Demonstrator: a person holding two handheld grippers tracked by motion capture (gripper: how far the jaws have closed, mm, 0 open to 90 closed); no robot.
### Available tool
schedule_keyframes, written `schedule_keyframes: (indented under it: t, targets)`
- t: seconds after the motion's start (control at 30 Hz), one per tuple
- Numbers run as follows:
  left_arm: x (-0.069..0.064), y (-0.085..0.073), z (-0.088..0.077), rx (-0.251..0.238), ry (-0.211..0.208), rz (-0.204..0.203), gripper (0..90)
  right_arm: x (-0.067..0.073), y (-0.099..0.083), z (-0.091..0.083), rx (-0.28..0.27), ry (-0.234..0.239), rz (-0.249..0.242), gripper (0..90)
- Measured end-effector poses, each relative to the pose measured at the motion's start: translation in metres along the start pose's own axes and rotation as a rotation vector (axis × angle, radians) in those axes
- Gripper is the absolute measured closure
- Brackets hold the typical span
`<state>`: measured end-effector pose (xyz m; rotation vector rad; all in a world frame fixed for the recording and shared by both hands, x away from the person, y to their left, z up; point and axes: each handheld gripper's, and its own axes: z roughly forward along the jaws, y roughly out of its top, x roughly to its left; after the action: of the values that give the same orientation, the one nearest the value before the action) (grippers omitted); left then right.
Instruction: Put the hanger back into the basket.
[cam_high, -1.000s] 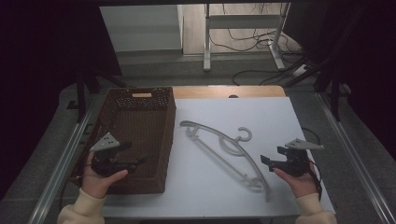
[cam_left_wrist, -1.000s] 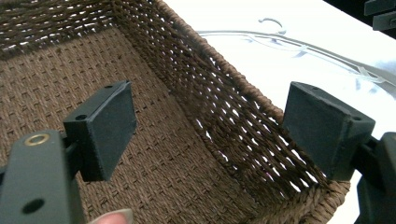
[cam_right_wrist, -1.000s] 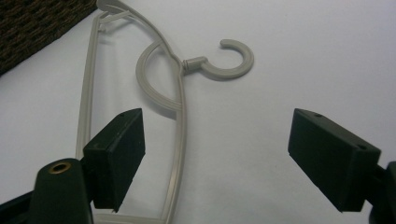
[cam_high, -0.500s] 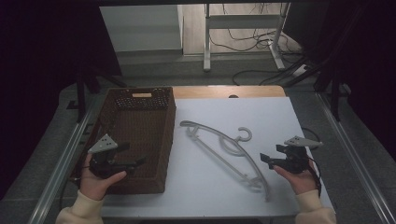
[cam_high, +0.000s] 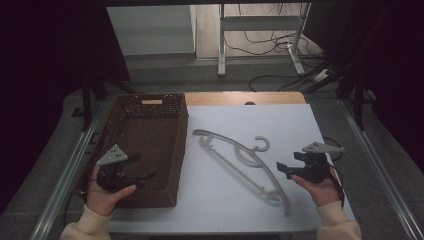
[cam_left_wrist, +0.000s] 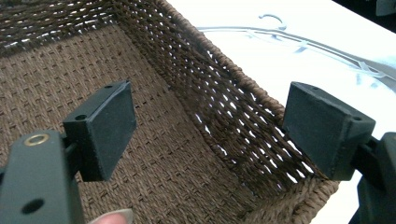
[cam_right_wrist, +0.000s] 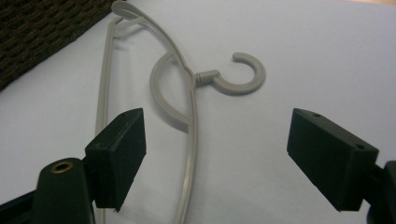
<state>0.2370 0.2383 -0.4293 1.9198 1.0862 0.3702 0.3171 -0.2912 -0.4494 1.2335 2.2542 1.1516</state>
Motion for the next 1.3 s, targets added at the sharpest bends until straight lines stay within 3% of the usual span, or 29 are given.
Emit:
schedule_keyframes:
  t: [0.37, 0.73, 1.3]
  targets:
    - [-0.001, 0.000, -0.001, -0.001, 0.001, 0.000, 17.4, 0.012, 0.032, 0.002, -0.003, 0.009, -0.020, 19.8]
    - [0.001, -0.001, -0.002, -0.001, 0.001, -0.005, 17.4, 0.025, 0.052, 0.025, 0.095, 0.008, -0.044, 22.0]
    - [-0.001, 0.001, -0.005, -0.011, 0.003, -0.003, 17.4, 0.006, 0.050, 0.083, 0.273, -0.036, 0.000, 26.6]
